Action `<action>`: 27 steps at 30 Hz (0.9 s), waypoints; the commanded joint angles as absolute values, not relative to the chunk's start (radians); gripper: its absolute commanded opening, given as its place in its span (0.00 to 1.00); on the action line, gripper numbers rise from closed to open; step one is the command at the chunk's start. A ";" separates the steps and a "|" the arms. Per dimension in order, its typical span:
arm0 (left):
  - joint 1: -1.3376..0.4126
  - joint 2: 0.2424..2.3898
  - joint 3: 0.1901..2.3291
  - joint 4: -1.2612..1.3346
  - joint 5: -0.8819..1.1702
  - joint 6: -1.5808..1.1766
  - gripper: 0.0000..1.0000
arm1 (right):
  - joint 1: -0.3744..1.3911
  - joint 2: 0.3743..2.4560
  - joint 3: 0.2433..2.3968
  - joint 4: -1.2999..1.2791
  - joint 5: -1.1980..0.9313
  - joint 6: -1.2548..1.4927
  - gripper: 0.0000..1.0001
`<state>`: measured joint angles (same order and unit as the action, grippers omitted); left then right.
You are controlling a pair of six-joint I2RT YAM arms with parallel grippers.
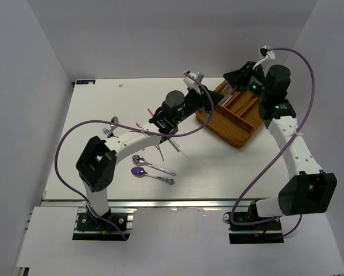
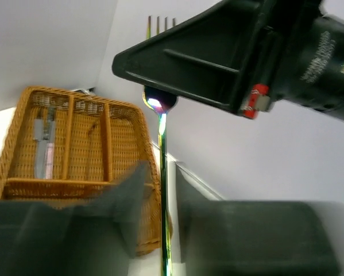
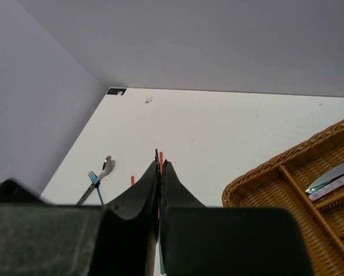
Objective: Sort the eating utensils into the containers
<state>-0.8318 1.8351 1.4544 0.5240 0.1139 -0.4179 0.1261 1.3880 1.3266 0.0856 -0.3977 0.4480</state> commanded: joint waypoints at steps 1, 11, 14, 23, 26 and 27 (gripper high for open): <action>-0.836 1.807 1.476 0.466 0.031 -0.390 0.44 | 0.149 1.367 1.365 0.127 -0.428 0.442 0.00; -0.834 1.696 1.510 0.053 -0.312 -0.308 0.98 | 0.037 1.549 1.483 0.198 -0.261 0.256 0.00; -0.833 1.544 1.393 -0.074 -0.469 -0.333 0.98 | -0.046 1.659 1.541 0.282 -0.360 0.209 0.00; -0.830 1.191 1.172 -0.421 -0.797 -0.385 0.98 | -0.137 1.948 1.643 0.448 -0.316 0.184 0.00; -0.828 1.117 1.170 -0.578 -0.851 -0.382 0.98 | -0.133 2.029 1.660 0.478 -0.250 0.178 0.00; -0.830 1.095 1.161 -0.612 -0.854 -0.379 0.98 | -0.133 2.032 1.645 0.486 -0.235 0.172 0.00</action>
